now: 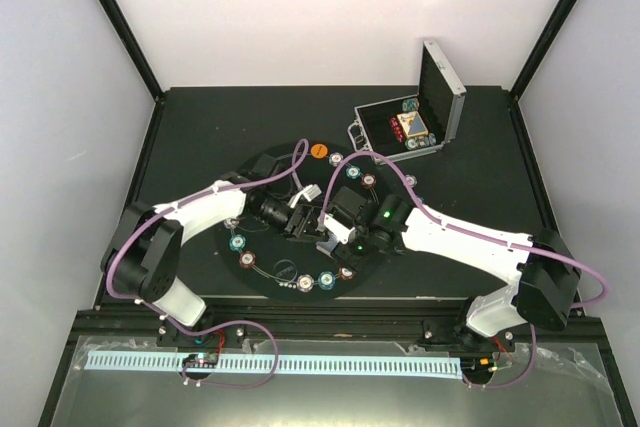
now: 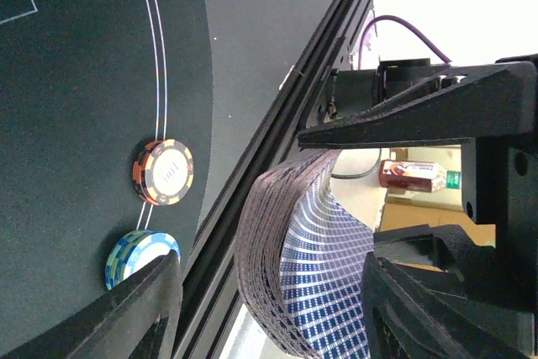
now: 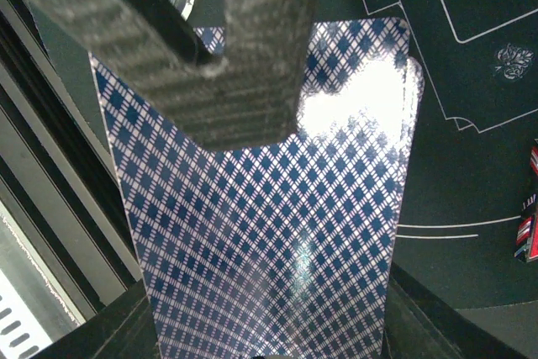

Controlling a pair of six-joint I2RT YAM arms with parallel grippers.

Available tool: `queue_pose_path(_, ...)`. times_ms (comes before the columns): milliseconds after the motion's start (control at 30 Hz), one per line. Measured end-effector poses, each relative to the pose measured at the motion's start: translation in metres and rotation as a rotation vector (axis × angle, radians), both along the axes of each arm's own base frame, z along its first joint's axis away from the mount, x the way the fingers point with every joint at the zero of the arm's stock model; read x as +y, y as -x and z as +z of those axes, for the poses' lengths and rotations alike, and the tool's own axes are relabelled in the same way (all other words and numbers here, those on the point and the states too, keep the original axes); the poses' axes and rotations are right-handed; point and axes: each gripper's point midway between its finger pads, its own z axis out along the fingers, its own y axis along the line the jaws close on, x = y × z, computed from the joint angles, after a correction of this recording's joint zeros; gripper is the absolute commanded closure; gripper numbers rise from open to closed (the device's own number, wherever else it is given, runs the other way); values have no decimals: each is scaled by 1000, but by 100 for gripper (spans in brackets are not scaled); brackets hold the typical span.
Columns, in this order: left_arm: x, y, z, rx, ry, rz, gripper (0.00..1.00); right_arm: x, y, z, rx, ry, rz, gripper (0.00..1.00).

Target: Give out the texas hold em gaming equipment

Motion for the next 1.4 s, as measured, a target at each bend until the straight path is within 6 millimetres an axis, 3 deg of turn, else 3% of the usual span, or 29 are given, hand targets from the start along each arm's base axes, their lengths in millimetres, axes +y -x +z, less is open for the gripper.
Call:
queue_pose_path(533, -1, 2, -14, 11, -42, -12, 62, -1, 2, -2, 4, 11, 5, 46)
queue_pose_path(867, 0, 1, -14, 2, -46, -8, 70, 0, 3, -3, 5, 16, 9, 46)
queue_pose_path(1400, 4, -2, -7, -18, -42, 9, 90, 0, 3, -7, 4, 28, 11, 46)
